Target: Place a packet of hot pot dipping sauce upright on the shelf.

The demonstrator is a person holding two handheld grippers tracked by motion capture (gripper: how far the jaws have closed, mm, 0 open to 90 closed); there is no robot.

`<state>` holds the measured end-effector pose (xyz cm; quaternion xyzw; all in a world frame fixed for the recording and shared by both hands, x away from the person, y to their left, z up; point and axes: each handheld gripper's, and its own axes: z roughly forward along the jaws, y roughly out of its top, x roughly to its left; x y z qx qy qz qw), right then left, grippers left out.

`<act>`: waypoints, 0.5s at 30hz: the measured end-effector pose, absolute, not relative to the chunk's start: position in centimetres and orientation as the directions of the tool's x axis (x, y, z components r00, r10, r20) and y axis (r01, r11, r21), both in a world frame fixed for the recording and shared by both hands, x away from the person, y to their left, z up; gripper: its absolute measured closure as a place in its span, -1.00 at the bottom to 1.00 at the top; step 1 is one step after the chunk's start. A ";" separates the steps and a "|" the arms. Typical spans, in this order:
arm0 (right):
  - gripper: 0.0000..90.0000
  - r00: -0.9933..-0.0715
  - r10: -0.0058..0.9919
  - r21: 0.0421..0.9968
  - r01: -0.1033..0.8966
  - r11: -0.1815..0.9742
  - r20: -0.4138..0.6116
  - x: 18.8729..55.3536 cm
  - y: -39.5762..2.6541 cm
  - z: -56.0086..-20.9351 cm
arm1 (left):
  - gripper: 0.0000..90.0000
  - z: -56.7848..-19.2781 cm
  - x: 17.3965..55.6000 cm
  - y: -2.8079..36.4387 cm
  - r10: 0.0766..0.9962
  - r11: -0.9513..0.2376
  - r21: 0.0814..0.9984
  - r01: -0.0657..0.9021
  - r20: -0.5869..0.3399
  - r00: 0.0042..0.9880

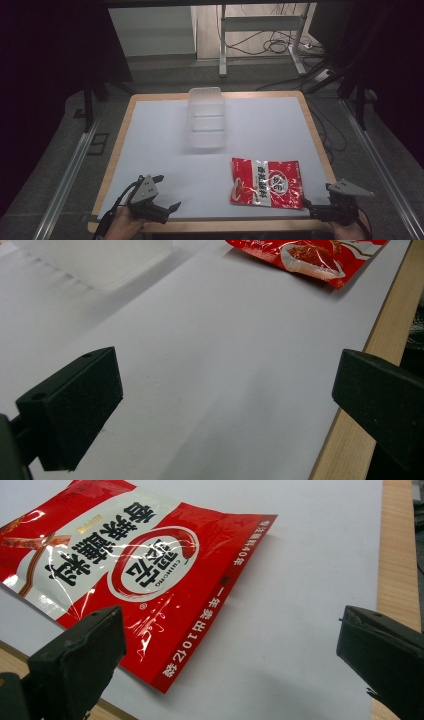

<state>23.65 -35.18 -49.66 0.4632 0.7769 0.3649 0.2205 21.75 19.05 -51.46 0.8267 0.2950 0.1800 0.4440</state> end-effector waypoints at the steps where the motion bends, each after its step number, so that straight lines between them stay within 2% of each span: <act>1: -1.00 -0.474 0.881 0.771 0.559 0.304 -0.004 23.6 -35.2 -49.7 | -1.00 -51.5 21.8 19.1 0.649 -0.430 0.840 0.330 0.033 0.760; 15: -1.00 -0.537 0.844 0.749 0.553 0.363 -0.013 24.6 -34.1 -50.1 | -1.00 -51.4 21.9 19.2 0.649 -0.419 0.840 0.344 0.012 0.760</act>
